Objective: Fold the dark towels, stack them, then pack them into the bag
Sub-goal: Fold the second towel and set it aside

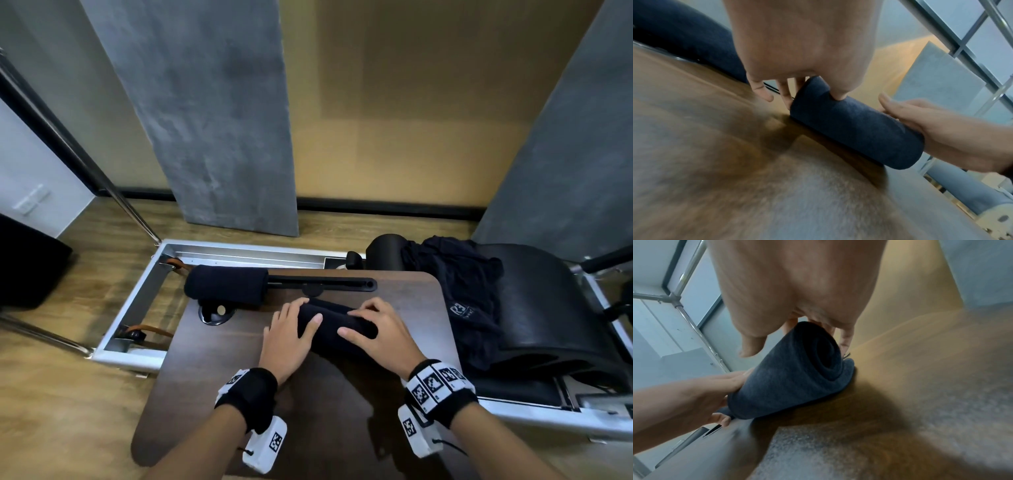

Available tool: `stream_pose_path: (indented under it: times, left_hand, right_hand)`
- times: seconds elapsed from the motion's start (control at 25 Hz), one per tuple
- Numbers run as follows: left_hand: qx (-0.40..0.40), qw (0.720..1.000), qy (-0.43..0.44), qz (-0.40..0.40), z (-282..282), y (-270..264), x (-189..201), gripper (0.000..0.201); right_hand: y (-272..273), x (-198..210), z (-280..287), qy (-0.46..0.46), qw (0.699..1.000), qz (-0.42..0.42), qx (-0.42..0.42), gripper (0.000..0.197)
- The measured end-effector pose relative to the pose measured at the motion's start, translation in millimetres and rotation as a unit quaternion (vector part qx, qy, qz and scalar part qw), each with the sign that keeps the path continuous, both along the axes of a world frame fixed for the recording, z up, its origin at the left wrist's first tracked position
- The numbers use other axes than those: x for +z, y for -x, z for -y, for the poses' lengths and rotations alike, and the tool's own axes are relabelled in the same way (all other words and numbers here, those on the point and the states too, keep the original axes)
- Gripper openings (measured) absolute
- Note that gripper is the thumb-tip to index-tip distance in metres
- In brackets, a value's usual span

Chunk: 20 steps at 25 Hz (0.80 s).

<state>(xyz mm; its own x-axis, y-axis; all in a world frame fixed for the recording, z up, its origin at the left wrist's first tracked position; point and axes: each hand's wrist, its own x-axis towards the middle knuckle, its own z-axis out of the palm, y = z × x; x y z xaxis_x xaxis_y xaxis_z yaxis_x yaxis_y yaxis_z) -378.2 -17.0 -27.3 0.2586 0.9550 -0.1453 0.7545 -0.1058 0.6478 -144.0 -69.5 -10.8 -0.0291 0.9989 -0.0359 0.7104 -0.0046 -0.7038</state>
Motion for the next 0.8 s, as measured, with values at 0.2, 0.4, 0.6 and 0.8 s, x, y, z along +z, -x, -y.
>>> stream_pose_path:
  times: [0.2, 0.4, 0.6, 0.8]
  left_hand:
    - [0.116, 0.986, 0.097, 0.065, -19.3, -17.0, -4.5, 0.090]
    - [0.152, 0.977, 0.135, 0.063, -30.4, -30.6, 3.1, 0.088]
    - [0.202, 0.934, 0.199, 0.219, -26.8, -31.2, 18.1, 0.067]
    - [0.204, 0.832, 0.289, 0.427, -18.9, -17.3, 31.8, 0.076]
  right_hand:
    - [-7.2, -7.2, -0.7, 0.074, 0.984, 0.044, -0.158, 0.083]
    - [4.7, -10.7, -6.0, 0.134, 0.960, 0.065, -0.236, 0.090]
    - [9.9, -1.2, -5.3, 0.145, 0.944, -0.086, -0.283, 0.077]
    - [13.2, 13.6, 4.8, 0.126, 0.815, -0.467, -0.319, 0.075]
